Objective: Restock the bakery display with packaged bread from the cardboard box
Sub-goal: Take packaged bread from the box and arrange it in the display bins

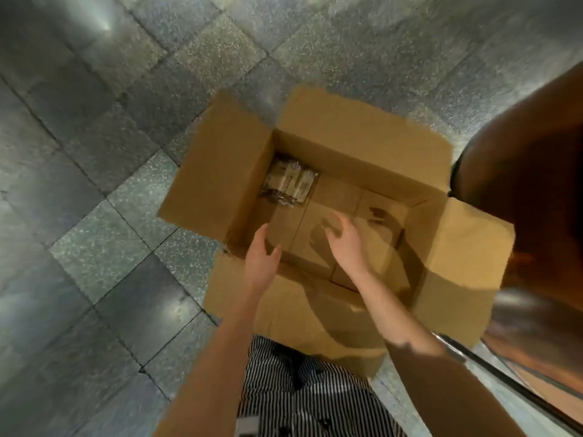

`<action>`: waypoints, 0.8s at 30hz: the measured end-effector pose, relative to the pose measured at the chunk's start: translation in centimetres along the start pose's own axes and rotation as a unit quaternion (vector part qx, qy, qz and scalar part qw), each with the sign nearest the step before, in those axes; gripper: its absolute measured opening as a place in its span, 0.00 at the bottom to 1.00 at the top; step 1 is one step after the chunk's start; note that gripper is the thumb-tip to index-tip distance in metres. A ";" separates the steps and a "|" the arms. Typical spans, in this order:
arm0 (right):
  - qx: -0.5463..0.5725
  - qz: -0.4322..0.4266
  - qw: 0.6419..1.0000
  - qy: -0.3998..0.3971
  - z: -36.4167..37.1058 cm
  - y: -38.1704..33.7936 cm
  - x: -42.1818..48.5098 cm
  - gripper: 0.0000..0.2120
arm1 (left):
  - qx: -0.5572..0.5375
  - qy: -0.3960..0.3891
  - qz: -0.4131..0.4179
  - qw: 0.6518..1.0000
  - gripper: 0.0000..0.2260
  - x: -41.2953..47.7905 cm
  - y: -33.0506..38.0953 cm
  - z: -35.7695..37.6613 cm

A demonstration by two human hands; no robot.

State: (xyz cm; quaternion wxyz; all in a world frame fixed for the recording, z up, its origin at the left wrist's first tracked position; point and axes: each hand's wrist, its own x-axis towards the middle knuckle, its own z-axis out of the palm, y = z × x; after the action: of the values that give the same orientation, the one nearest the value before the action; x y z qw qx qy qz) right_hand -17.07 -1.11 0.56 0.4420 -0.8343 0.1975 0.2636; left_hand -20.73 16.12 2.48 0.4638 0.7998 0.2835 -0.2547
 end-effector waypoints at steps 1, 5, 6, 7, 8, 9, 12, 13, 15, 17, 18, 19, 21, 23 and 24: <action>-0.006 -0.005 1.000 -0.002 0.3 0.0 1.5 0.24 | -0.001 -0.006 -0.004 1.000 0.26 1.4 -0.1 0.3; -0.040 -0.003 0.999 -0.007 1.6 0.0 7.5 0.24 | 0.020 -0.039 -0.005 0.999 0.25 7.1 -0.4 1.2; -0.049 0.002 0.999 -0.007 1.9 0.1 8.8 0.24 | 0.021 -0.051 -0.006 0.998 0.25 8.5 -0.5 1.4; -0.056 0.001 0.998 -0.004 2.2 0.1 10.1 0.24 | 0.021 -0.059 -0.005 0.998 0.24 10.0 -0.6 1.8; -0.056 0.000 0.998 0.001 2.7 0.4 11.4 0.23 | 0.022 -0.065 -0.010 0.998 0.24 11.3 -0.8 2.1; -0.054 -0.004 0.999 0.000 2.9 0.5 12.2 0.23 | 0.014 -0.064 -0.020 0.998 0.24 12.2 -0.5 2.3; -0.023 0.027 0.999 -0.009 5.3 1.9 16.5 0.25 | -0.027 -0.060 -0.069 0.995 0.25 16.9 -1.4 3.3; -0.009 0.034 0.999 -0.010 6.0 2.4 17.7 0.26 | -0.038 -0.061 -0.079 0.994 0.25 18.3 -1.7 3.5; 0.026 0.046 0.999 -0.001 7.3 3.1 19.9 0.26 | -0.056 -0.059 -0.080 0.993 0.25 20.6 -2.2 4.0; 0.054 0.037 0.998 0.011 8.4 3.5 21.4 0.25 | -0.069 -0.061 -0.079 0.993 0.25 22.6 -2.8 4.7; 0.059 0.025 0.998 0.011 9.0 3.7 22.0 0.24 | -0.084 -0.068 -0.089 0.990 0.26 23.4 -2.9 5.0; 0.062 0.011 0.998 0.010 9.5 3.8 22.5 0.24 | -0.107 -0.072 -0.104 0.986 0.26 24.0 -3.0 5.2; 0.081 0.003 0.997 0.009 10.3 3.9 23.8 0.26 | -0.134 -0.067 -0.114 0.982 0.26 25.2 -3.4 5.8; 0.108 0.011 0.994 0.020 10.8 3.9 25.0 0.27 | -0.148 -0.058 -0.114 0.981 0.27 26.2 -3.4 6.0; 0.121 0.018 0.992 0.025 10.7 3.9 25.4 0.27 | -0.162 -0.051 -0.116 0.979 0.27 26.7 -3.6 6.1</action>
State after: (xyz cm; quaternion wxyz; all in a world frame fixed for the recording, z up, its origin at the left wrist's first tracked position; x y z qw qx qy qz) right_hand -2.21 3.40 -22.52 0.5295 -0.7774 0.2543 0.2250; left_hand -5.12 17.97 -20.26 0.5684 0.6616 0.3881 -0.2976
